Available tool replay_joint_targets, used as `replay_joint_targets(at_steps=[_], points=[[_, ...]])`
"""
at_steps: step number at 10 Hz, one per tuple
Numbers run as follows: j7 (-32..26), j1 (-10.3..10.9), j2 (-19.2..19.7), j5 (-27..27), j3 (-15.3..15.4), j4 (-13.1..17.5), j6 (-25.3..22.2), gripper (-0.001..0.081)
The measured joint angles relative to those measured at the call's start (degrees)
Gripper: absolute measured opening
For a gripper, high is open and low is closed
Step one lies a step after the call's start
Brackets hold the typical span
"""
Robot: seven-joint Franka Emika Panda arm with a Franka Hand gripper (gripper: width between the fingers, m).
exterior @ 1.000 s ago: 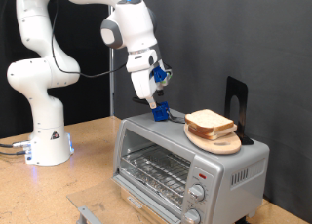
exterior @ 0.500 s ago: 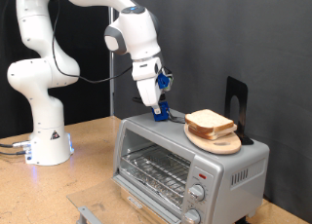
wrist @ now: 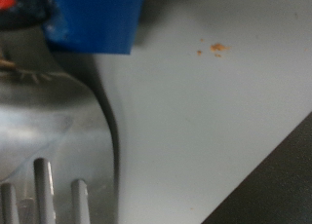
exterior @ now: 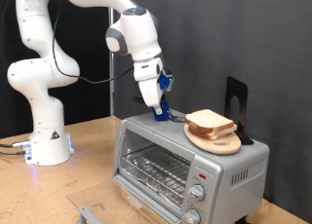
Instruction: Make a piece of toast with the oven
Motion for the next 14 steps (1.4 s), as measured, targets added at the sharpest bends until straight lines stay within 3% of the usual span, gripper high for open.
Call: replay_joint_targets(at_steps=[11,14], points=[[0.3,-0.2,2.1,-1.6,1.0,-0.9,5.6,0.08],[5.4,-1.2,2.3,-5.6,2.5,-0.9,6.8,0.08]])
